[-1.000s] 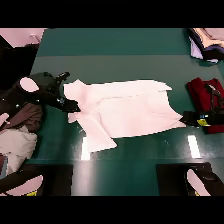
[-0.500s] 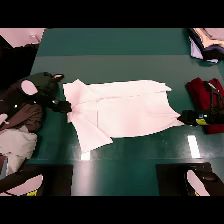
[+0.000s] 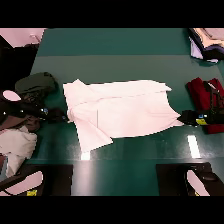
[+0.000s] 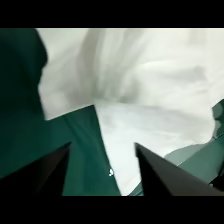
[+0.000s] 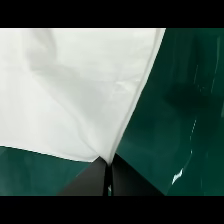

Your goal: Fold the shirts.

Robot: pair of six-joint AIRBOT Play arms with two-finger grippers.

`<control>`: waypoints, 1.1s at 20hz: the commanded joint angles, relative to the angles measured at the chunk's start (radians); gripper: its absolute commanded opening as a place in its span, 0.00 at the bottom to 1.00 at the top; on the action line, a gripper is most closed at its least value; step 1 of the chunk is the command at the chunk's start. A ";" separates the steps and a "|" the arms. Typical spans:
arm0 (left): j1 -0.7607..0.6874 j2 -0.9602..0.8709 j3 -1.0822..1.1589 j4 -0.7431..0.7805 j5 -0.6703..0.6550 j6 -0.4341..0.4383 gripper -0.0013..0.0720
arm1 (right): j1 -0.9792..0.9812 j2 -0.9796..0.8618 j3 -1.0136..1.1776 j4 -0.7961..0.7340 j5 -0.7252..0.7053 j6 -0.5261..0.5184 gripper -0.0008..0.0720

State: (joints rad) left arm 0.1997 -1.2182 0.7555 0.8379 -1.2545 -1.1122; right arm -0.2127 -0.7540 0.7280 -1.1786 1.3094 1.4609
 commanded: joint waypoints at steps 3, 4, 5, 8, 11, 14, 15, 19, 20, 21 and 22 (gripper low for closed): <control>0.016 0.001 -0.084 -0.190 0.170 0.108 0.80 | 0.001 0.001 0.001 0.000 0.001 0.000 0.03; 0.016 0.000 -0.084 -0.190 0.182 0.117 0.80 | 0.001 0.001 0.001 0.000 -0.002 0.001 0.03; 0.016 0.000 -0.086 -0.196 0.193 0.117 0.80 | 0.001 0.001 0.001 0.000 -0.002 0.002 0.03; -0.045 0.000 -0.087 -0.192 0.237 0.118 0.80 | 0.001 0.001 0.001 0.000 -0.004 0.005 0.03; -0.115 0.001 -0.087 -0.187 0.253 0.117 0.79 | 0.001 0.001 0.001 0.000 -0.001 0.005 0.03; -0.120 0.001 -0.087 -0.177 0.180 0.117 0.52 | 0.001 0.001 0.001 0.000 0.003 0.005 0.03; -0.120 0.001 -0.087 -0.165 0.172 0.116 0.51 | 0.001 0.001 0.001 0.000 0.002 0.005 0.03; -0.120 0.001 -0.087 -0.161 0.133 0.113 0.51 | 0.001 0.001 0.001 0.000 0.003 0.005 0.03; -0.120 0.001 -0.087 -0.159 0.105 0.114 0.50 | 0.001 0.001 0.001 0.000 0.003 0.005 0.03; -0.120 0.001 -0.087 -0.156 0.081 0.115 0.51 | 0.001 0.001 0.001 0.000 0.002 0.005 0.03; -0.120 0.001 -0.087 -0.145 0.062 0.117 0.51 | 0.001 0.001 0.001 0.000 0.001 0.005 0.03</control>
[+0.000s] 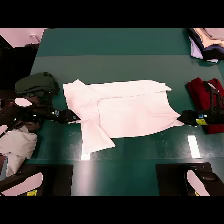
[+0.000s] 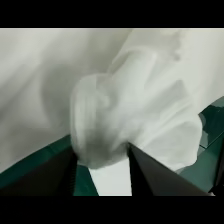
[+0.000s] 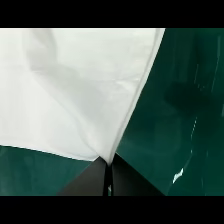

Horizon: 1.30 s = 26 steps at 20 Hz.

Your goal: Fold the shirts.

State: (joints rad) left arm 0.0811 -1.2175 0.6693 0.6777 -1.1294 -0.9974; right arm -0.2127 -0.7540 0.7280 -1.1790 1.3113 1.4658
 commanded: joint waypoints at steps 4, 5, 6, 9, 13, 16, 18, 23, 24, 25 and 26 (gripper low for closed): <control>-0.002 0.000 0.000 0.036 -0.051 0.000 0.44 | 0.001 0.001 0.001 0.000 -0.002 0.000 0.03; -0.002 0.000 0.000 0.037 -0.051 0.005 0.06 | 0.001 0.001 0.001 0.000 -0.003 0.000 0.03; -0.002 0.000 0.000 0.036 -0.049 0.002 0.06 | 0.001 0.001 0.001 0.001 -0.002 0.000 0.03; -0.001 0.001 0.005 0.033 -0.060 -0.022 0.05 | 0.001 0.001 0.002 0.004 -0.003 0.000 0.03; 0.034 0.038 0.225 0.019 -0.184 -0.100 0.05 | 0.001 0.001 0.148 0.044 -0.003 0.000 0.03; 0.094 0.154 0.540 0.020 -0.194 -0.156 0.05 | 0.001 0.001 0.387 0.045 -0.041 0.000 0.03; 0.128 0.220 0.792 0.025 -0.188 -0.166 0.05 | 0.001 0.001 0.562 0.044 -0.093 0.000 0.03; 0.146 0.278 1.407 0.082 -0.167 -0.187 0.05 | 0.001 0.001 0.969 0.027 -0.195 0.000 0.03; 0.146 0.288 1.485 0.100 -0.142 -0.206 0.05 | 0.001 0.001 1.037 0.014 -0.194 0.000 0.03; 0.146 0.304 1.536 0.116 -0.103 -0.221 0.05 | 0.001 0.001 1.103 -0.006 -0.193 0.000 0.03; 0.146 0.329 1.547 0.133 -0.058 -0.230 0.05 | 0.001 0.001 1.160 -0.029 -0.190 0.000 0.03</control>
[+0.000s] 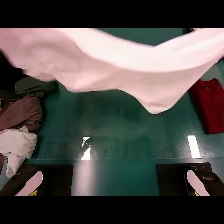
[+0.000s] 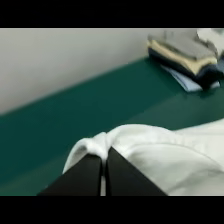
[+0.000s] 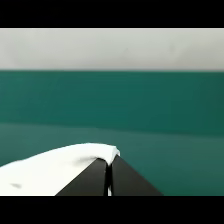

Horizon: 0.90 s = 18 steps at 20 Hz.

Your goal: Fold the shirts.

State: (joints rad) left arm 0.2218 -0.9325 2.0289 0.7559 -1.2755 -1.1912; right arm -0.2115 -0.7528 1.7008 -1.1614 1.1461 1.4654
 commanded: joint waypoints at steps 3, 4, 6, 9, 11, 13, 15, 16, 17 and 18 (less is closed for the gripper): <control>0.005 0.100 0.189 0.137 0.122 -0.070 0.05 | 0.000 0.000 0.310 -0.124 0.018 0.021 0.03; 0.005 0.106 0.189 0.151 0.116 -0.090 0.05 | 0.000 -0.002 0.340 -0.154 0.039 0.033 0.03; 0.005 0.111 0.189 0.157 0.109 -0.120 0.05 | 0.000 -0.002 0.383 -0.214 0.080 0.056 0.03; 0.005 0.114 0.185 0.163 0.092 -0.122 0.05 | 0.000 -0.003 0.394 -0.332 0.192 0.108 0.03; 0.005 0.113 0.097 0.167 0.069 -0.122 0.05 | 0.000 -0.013 0.315 -0.360 0.245 0.117 0.03; 0.005 0.100 -0.068 0.174 0.029 -0.125 0.05 | 0.000 -0.084 0.258 -0.358 0.352 0.117 0.03; 0.005 0.050 -0.235 0.186 -0.035 -0.145 0.05 | 0.000 -0.217 0.235 -0.358 0.525 0.117 0.03; 0.005 0.012 -0.304 0.184 -0.070 -0.145 0.05 | 0.000 -0.293 0.227 -0.358 0.603 0.117 0.03; 0.003 -0.038 -0.371 0.183 -0.100 -0.145 0.05 | 0.000 -0.379 0.220 -0.349 0.674 0.117 0.03; -0.002 -0.093 -0.428 0.183 -0.124 -0.145 0.05 | 0.001 -0.453 0.205 -0.344 0.687 0.117 0.03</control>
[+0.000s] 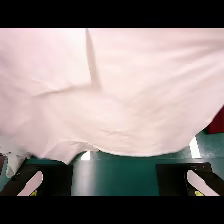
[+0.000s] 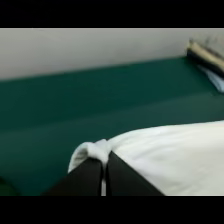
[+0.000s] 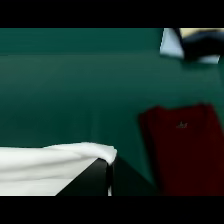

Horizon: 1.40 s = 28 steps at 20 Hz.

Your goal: Fold the shirts.

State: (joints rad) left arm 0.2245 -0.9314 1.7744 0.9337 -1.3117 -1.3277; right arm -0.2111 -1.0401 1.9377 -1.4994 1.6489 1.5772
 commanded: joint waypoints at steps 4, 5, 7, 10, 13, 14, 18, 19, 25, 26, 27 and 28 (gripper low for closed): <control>-0.063 -0.354 -0.270 0.005 0.002 0.025 0.05 | 0.002 -0.437 -0.107 0.061 0.135 0.006 0.03; -0.074 -0.417 -0.270 0.003 0.081 0.027 0.05 | 0.002 -0.488 -0.118 0.076 0.095 0.014 0.03; -0.088 -0.523 -0.268 0.001 0.259 0.027 0.05 | 0.003 -0.569 -0.135 0.097 -0.024 0.037 0.03; -0.090 -0.619 -0.268 -0.083 0.478 0.098 0.05 | 0.020 -0.645 -0.135 0.121 -0.253 0.062 0.03; -0.090 -0.663 -0.268 -0.185 0.584 0.230 0.05 | 0.052 -0.669 -0.135 0.119 -0.462 0.083 0.03; -0.090 -0.673 -0.268 -0.198 0.616 0.248 0.05 | 0.066 -0.669 -0.137 0.118 -0.524 0.083 0.03; -0.090 -0.685 -0.268 -0.177 0.617 0.264 0.05 | 0.110 -0.671 -0.138 0.058 -0.605 0.082 0.03; -0.090 -0.685 -0.268 -0.155 0.587 0.270 0.05 | 0.122 -0.671 -0.140 0.031 -0.590 0.082 0.03; -0.090 -0.685 -0.269 0.095 0.292 0.281 0.05 | 0.193 -0.668 -0.266 -0.046 -0.436 0.079 0.03; -0.090 -0.685 -0.269 0.133 0.254 0.281 0.05 | 0.206 -0.668 -0.301 -0.046 -0.435 0.079 0.03; -0.090 -0.685 -0.269 0.165 0.217 0.281 0.05 | 0.219 -0.668 -0.328 -0.046 -0.435 0.079 0.03; -0.090 -0.686 -0.269 0.194 0.178 0.281 0.05 | 0.229 -0.668 -0.355 -0.046 -0.439 0.079 0.03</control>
State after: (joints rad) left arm 0.1356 -1.6157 1.5055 1.0096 -0.9966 -1.0500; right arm -0.0124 -1.7073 1.6535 -1.5318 1.1896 1.6562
